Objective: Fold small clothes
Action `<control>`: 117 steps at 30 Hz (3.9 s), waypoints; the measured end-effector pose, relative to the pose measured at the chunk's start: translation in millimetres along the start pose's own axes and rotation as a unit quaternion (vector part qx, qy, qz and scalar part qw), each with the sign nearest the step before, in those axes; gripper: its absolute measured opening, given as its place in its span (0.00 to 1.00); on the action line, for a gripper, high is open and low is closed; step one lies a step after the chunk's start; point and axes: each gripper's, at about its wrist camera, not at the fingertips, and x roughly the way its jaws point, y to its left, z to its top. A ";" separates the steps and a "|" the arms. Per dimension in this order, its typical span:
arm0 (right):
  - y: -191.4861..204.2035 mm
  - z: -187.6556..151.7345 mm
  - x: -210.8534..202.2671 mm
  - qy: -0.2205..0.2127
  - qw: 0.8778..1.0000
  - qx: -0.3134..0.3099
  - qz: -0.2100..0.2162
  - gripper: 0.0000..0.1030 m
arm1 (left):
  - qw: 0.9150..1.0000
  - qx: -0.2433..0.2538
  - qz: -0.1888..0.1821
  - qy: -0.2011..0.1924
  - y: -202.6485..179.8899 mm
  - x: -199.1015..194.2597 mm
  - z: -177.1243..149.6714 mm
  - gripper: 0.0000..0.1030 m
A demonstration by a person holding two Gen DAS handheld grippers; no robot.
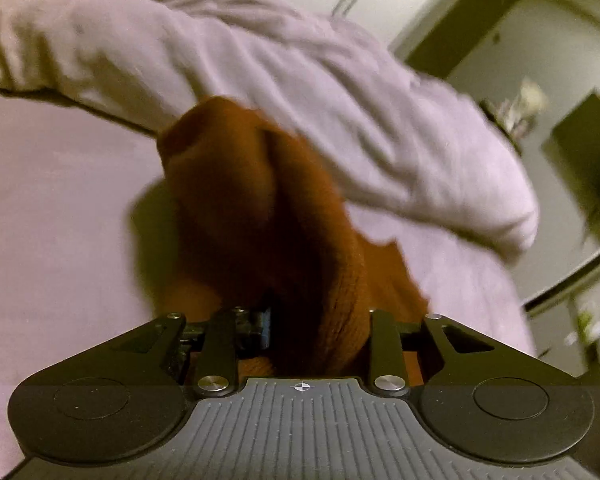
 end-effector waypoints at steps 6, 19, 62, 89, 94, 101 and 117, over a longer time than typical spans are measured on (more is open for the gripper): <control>-6.0 2.4 -9.1 -0.005 1.000 -0.010 -0.004 0.63 | 0.999 -0.012 -0.029 0.043 -3.7 30.0 -33.5 0.58; -16.1 -8.0 9.3 0.021 0.999 0.023 -0.027 0.63 | 0.998 -0.030 0.064 -0.001 49.2 -19.5 -44.9 0.78; -10.3 28.5 14.2 0.018 0.999 0.028 -0.031 0.77 | 0.995 0.015 0.091 0.044 32.6 12.4 -87.2 0.96; 25.3 75.7 161.1 0.116 0.983 0.103 0.102 0.21 | 0.986 0.031 0.165 0.009 46.3 -13.1 -97.2 0.95; 47.6 91.0 121.2 0.031 0.998 -0.032 0.053 0.09 | 0.985 0.025 0.169 0.009 40.9 -13.0 -96.1 0.95; 25.7 98.6 96.7 0.005 0.998 -0.052 0.018 0.08 | 0.988 0.031 0.151 0.012 26.1 -12.4 -100.0 0.95; -67.8 70.2 46.0 -0.004 0.992 0.104 0.064 0.74 | 0.988 0.049 0.143 0.026 9.1 1.7 -99.7 0.95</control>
